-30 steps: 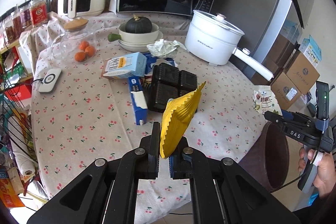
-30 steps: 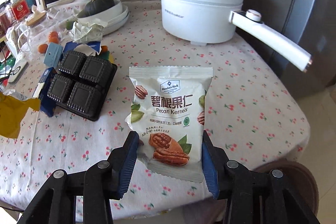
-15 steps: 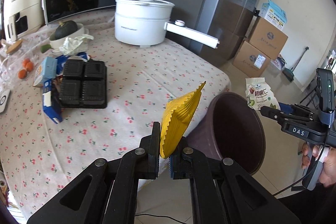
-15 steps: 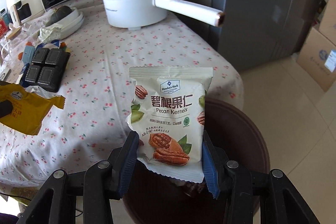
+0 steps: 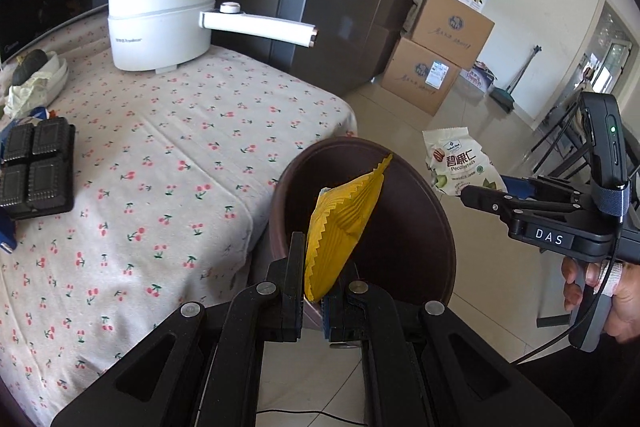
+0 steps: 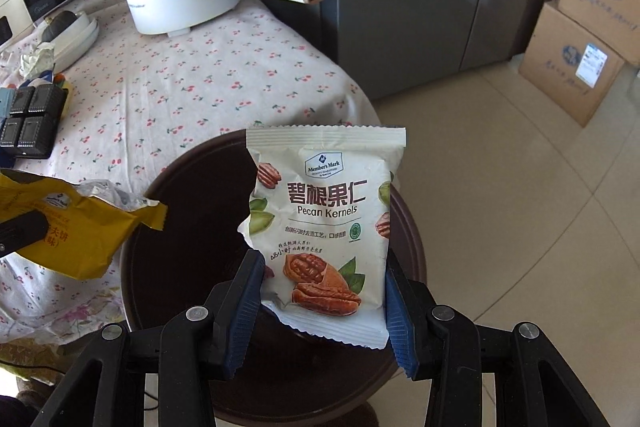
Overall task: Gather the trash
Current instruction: 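Carry the yellow bag over the bin and release it while right drops the pecan bag, then move both tools back from the bin toward the table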
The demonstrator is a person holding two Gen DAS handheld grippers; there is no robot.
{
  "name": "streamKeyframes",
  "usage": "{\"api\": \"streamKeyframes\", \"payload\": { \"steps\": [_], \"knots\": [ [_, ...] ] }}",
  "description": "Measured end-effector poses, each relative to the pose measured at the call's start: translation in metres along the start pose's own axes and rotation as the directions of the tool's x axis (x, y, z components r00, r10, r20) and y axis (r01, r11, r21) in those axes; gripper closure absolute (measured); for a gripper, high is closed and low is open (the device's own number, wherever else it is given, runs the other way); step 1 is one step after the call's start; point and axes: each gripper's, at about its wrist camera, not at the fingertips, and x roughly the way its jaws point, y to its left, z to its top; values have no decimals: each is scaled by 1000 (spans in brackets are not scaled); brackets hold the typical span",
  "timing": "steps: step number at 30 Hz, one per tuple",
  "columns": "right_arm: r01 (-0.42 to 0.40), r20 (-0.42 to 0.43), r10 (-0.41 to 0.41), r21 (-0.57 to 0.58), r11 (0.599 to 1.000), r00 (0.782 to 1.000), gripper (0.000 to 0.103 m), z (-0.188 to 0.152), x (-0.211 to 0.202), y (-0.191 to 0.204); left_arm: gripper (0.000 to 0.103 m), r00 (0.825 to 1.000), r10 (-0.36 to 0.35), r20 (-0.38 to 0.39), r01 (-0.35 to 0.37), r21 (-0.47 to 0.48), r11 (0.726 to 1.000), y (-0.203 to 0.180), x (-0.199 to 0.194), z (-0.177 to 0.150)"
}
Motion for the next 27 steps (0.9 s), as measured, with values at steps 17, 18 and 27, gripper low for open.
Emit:
{"api": "streamKeyframes", "payload": {
  "steps": [17,18,27],
  "knots": [
    [1,-8,-1,-20,1000,1000,52,-3,2,2,9,981,192,42,-191,-17,981,29,-16,-2],
    [2,-3,-2,-22,1000,1000,50,-2,1,3,9,979,199,43,-198,-20,980,32,-18,-3],
    [3,25,-3,5,1000,1000,21,5,-4,11,8,974,222,52,-219,-54,974,50,-35,-7]
  ]
}}
